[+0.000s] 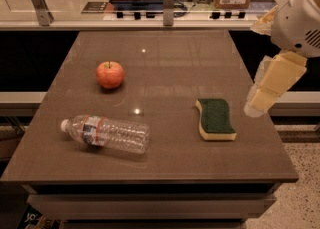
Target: Place water bottle upright
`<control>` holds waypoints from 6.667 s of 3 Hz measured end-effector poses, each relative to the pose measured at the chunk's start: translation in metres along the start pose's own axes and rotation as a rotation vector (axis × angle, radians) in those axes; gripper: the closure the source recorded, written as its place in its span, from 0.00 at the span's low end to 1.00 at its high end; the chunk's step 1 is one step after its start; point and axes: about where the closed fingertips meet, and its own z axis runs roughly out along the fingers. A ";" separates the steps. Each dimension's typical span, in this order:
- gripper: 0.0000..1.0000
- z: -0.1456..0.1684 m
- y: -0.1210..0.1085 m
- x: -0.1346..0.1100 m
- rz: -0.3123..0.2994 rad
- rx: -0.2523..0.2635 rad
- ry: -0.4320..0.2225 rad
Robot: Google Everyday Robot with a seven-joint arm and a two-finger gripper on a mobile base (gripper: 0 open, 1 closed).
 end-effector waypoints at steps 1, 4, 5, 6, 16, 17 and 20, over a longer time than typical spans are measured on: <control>0.00 0.009 0.010 -0.025 0.037 -0.024 -0.069; 0.00 0.042 0.044 -0.104 0.067 -0.067 -0.082; 0.00 0.052 0.058 -0.128 0.061 -0.055 -0.049; 0.00 0.065 0.071 -0.147 0.058 -0.037 0.004; 0.00 0.182 0.130 -0.214 0.041 -0.184 0.223; 0.00 0.189 0.136 -0.216 0.083 -0.189 0.220; 0.65 0.193 0.137 -0.214 0.111 -0.182 0.193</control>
Offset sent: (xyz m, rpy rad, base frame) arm -0.0011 0.0930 -0.0223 0.1440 0.0919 -0.0417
